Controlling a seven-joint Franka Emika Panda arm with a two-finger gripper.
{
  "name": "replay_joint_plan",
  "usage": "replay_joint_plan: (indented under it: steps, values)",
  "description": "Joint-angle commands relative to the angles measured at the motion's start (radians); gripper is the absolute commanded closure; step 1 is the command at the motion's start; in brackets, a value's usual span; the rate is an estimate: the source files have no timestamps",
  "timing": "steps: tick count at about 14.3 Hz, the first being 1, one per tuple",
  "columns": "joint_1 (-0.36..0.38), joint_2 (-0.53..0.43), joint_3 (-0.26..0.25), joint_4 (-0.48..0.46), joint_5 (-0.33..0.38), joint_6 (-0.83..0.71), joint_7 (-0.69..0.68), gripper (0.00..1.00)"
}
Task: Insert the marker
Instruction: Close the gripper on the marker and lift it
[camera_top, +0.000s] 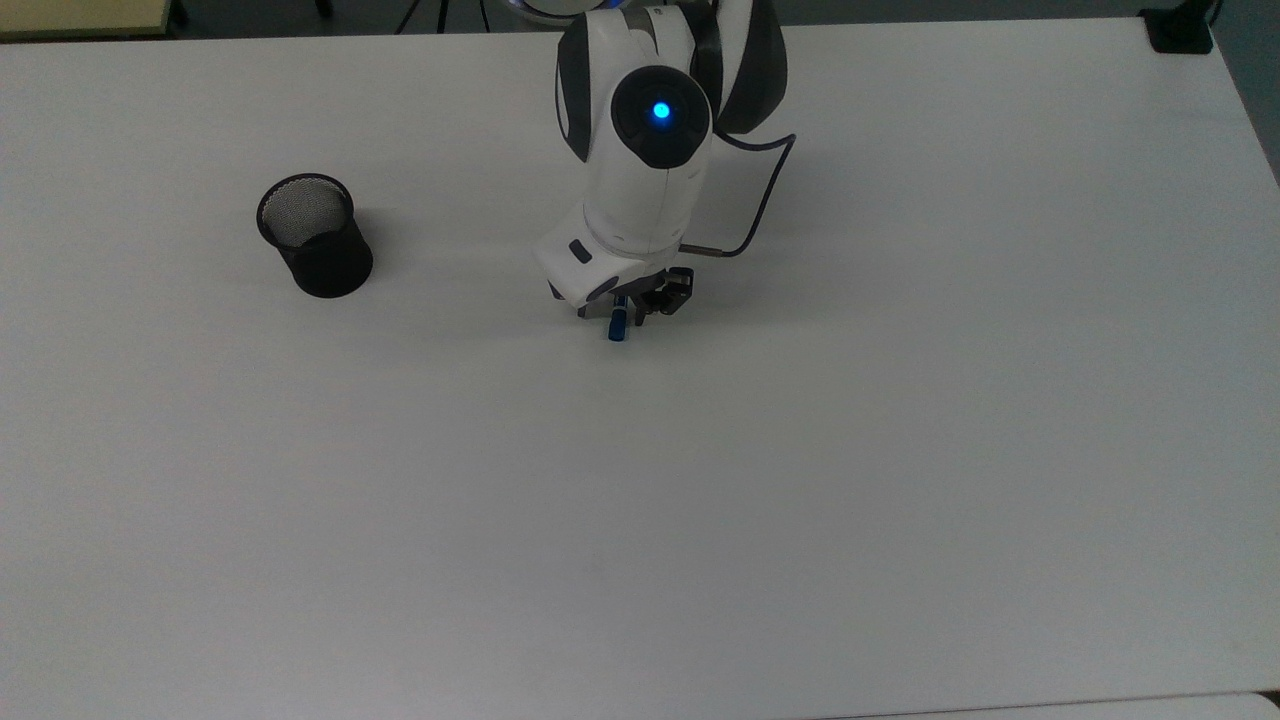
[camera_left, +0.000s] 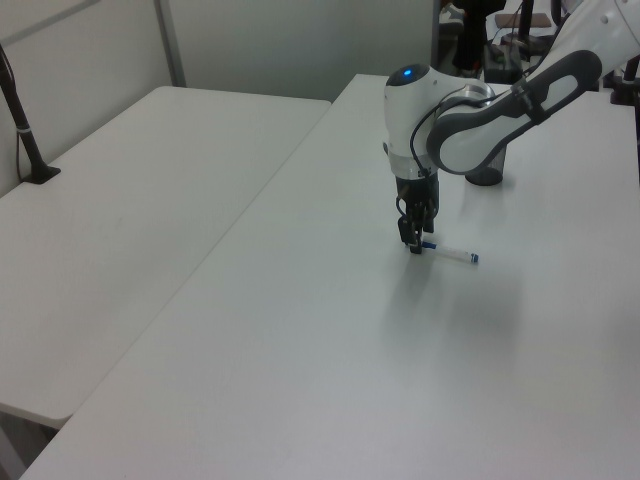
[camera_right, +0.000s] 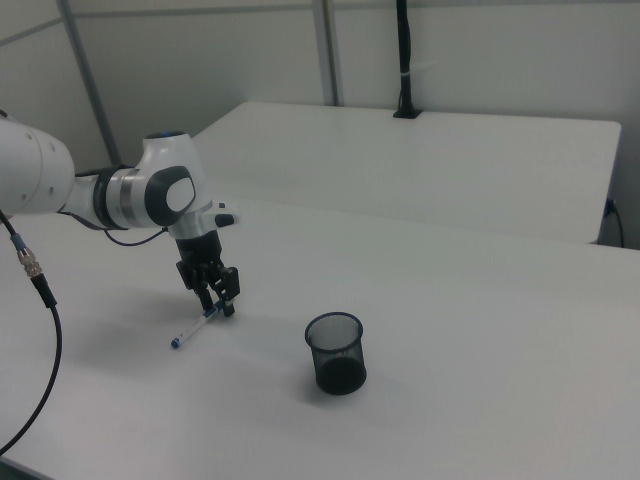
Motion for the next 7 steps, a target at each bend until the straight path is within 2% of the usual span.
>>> replay_joint_plan:
  steps: [1, 4, 7]
  values:
    - [0.024, 0.006, -0.009, -0.009, -0.037, 0.021, 0.05, 0.49]
    - [0.018, 0.004, -0.009, -0.005, -0.037, 0.021, 0.05, 0.71]
    - [0.013, 0.004, -0.007, 0.0, -0.037, 0.02, 0.05, 0.88]
